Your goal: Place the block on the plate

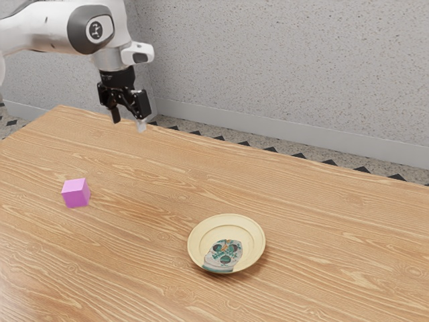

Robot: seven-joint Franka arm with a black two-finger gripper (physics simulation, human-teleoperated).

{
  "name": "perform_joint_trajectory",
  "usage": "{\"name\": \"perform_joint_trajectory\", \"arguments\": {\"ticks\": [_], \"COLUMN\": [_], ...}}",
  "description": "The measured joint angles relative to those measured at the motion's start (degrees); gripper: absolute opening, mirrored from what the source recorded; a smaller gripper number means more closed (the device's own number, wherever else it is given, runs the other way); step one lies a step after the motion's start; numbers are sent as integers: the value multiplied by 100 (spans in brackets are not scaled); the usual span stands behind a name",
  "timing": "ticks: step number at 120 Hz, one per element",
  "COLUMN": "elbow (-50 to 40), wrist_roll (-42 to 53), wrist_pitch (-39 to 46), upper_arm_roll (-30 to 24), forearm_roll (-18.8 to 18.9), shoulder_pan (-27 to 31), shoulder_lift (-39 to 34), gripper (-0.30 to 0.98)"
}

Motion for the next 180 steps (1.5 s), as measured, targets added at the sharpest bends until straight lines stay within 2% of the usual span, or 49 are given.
{"name": "perform_joint_trajectory", "arguments": {"ticks": [21, 35, 50, 66, 87, 110, 129, 155, 180], "elbow": [-88, -200, -393, -1130, -1668, -1667, -1590, -1072, -1003], "wrist_roll": [109, 86, -34, -377, -860, -1551, -2098, -2623, -2977], "wrist_pitch": [114, 373, 852, 1457, 2410, 2906, 3069, 3195, 3369], "upper_arm_roll": [48, 397, 811, 893, 908, 915, 1094, 1102, 1096], "forearm_roll": [9, 10, -17, -51, -32, -6, -7, 14, 8], "shoulder_pan": [201, 216, 304, 506, 1139, 1457, 1440, 1469, 1541], "shoulder_lift": [109, 446, 886, 894, 985, 1292, 1517, 1969, 2263], "gripper": [69, 69, 69, 69, 69, 69, 69, 69, 69]}}
